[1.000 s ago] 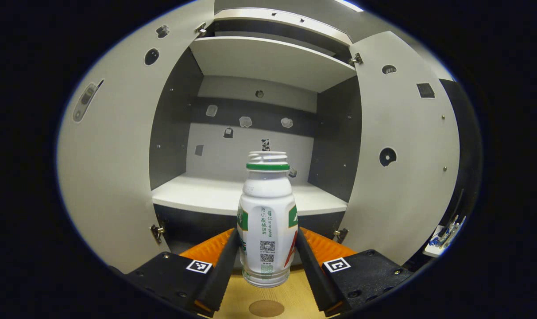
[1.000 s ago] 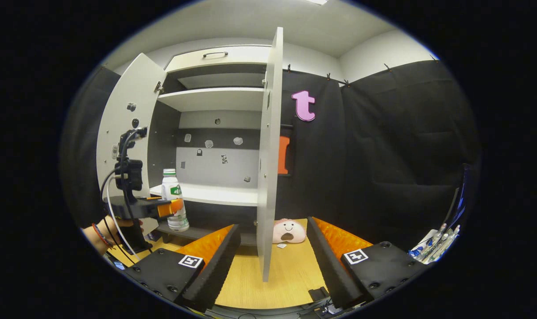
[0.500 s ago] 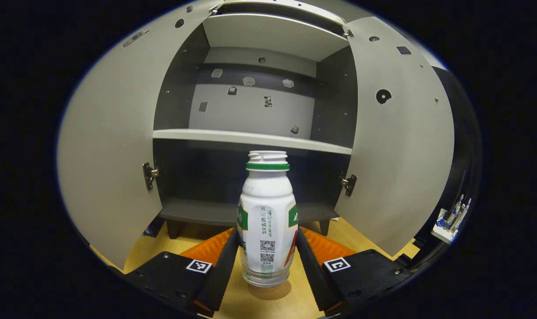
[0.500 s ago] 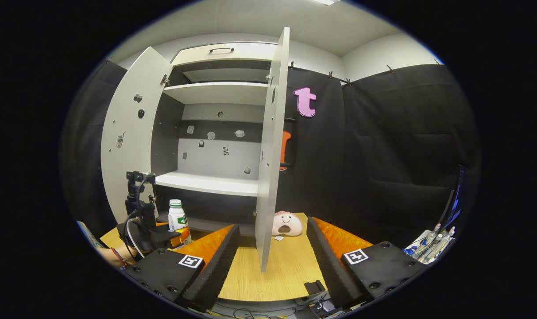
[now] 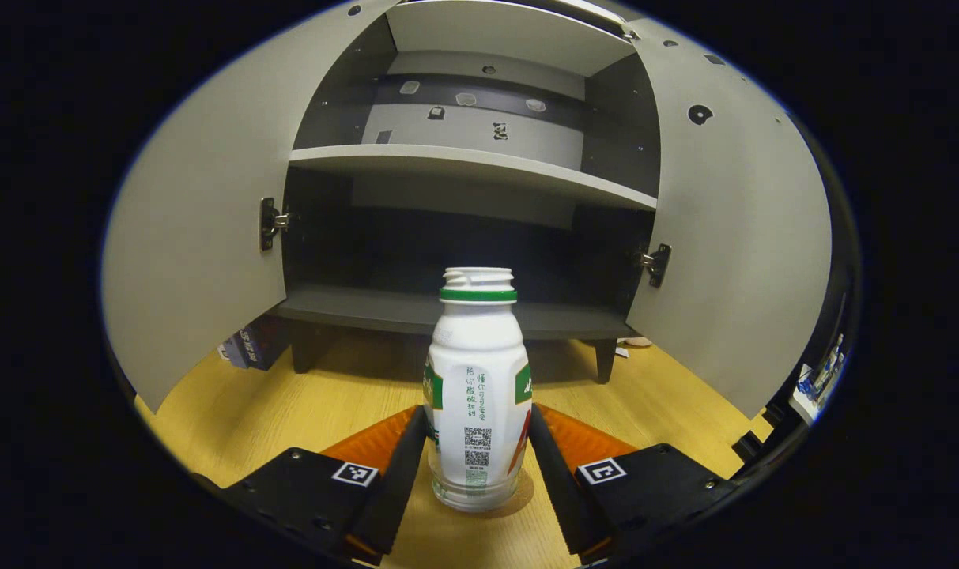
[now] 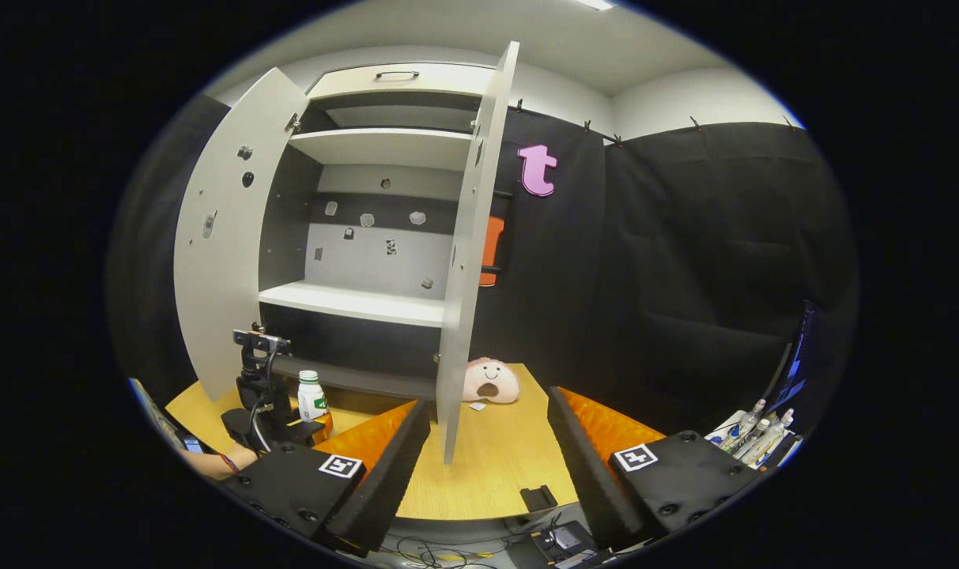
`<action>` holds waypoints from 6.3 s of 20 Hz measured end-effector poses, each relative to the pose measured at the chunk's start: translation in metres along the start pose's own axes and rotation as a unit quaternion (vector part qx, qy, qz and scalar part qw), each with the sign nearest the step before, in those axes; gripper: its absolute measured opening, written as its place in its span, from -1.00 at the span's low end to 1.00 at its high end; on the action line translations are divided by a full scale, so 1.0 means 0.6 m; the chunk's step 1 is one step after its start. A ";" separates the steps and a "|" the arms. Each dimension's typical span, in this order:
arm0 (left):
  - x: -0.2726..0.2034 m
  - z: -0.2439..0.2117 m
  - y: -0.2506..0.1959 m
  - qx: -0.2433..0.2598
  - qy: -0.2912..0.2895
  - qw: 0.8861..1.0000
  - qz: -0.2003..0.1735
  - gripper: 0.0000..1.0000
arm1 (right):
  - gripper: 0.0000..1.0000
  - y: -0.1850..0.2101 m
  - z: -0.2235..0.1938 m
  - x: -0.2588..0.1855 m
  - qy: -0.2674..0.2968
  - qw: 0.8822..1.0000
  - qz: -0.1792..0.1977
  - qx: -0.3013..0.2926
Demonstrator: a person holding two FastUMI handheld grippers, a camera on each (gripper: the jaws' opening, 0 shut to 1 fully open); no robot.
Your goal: Grasp the bottle in the cabinet with the left hand and place it on the coaster, then close the right door with the right hand and the left door with the left hand.
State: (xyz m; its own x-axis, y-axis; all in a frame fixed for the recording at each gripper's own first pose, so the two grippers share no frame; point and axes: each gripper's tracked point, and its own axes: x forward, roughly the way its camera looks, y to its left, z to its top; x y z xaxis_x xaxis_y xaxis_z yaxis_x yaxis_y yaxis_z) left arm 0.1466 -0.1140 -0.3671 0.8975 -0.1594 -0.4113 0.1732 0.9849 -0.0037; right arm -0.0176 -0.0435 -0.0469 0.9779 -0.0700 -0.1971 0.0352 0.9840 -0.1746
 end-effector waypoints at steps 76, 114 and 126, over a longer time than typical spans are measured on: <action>-0.425 0.487 0.070 -0.009 -0.133 0.991 0.010 0.88 | 0.90 -0.058 0.109 0.263 -0.064 0.997 0.011 0.044; -0.505 0.478 0.319 -0.014 -0.160 0.978 0.132 0.87 | 0.91 0.235 0.186 0.290 -0.069 0.989 0.126 0.044; -0.463 0.483 0.419 0.000 -0.163 0.969 0.184 0.80 | 0.91 0.184 0.216 0.248 -0.077 0.989 0.116 0.041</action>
State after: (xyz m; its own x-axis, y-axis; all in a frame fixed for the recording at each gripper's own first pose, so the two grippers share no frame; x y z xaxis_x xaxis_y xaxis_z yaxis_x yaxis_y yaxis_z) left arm 0.0582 0.1583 0.0105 0.9789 0.1902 -0.0750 -0.1836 0.9791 0.0878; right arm 0.1587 0.0761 0.0294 0.9811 0.1794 -0.0721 -0.1839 0.9810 -0.0620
